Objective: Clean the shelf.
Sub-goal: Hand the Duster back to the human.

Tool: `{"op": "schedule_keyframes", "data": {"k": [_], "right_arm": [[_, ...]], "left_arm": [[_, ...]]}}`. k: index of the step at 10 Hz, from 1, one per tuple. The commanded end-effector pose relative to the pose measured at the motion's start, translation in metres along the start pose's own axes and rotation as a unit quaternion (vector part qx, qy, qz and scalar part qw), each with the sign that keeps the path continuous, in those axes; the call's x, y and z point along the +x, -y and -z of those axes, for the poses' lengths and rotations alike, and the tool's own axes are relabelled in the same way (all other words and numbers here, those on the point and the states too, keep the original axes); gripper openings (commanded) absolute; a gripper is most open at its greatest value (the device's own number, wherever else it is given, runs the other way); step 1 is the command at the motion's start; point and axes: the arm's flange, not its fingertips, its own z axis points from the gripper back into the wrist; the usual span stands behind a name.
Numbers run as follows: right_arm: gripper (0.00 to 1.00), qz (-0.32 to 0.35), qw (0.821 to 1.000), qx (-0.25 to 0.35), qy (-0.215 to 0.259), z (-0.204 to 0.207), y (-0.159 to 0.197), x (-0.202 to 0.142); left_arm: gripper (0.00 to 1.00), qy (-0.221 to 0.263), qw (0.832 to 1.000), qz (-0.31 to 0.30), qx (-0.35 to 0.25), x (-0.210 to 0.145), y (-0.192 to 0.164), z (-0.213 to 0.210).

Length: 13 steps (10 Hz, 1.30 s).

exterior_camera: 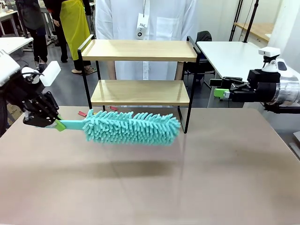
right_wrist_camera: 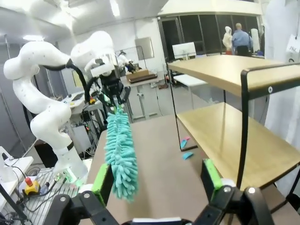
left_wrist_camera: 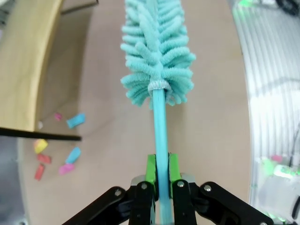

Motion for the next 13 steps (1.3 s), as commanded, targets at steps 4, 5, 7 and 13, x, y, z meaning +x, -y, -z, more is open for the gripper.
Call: {"op": "schedule_keyframes", "data": {"k": [4,5,7,13], "right_arm": [[1.0,0.009,1.0,0.02,0.021,0.021,-0.007,-0.002],[1.0,0.003,1.0,0.015,0.006,0.012,-0.004,0.0],[1.0,0.003,1.0,0.015,0.006,0.012,-0.004,0.0],[1.0,0.043,0.997,0.042,-0.058,0.049,0.001,-0.01]], "left_arm": [[0.13,0.073,0.996,0.026,0.045,0.007,0.005,0.027],[0.13,0.073,0.996,0.027,0.046,0.01,0.005,0.03],[0.13,0.067,0.995,0.05,0.048,0.013,0.004,0.029],[0.13,0.058,0.997,0.019,0.037,0.015,-0.002,0.021]]}}
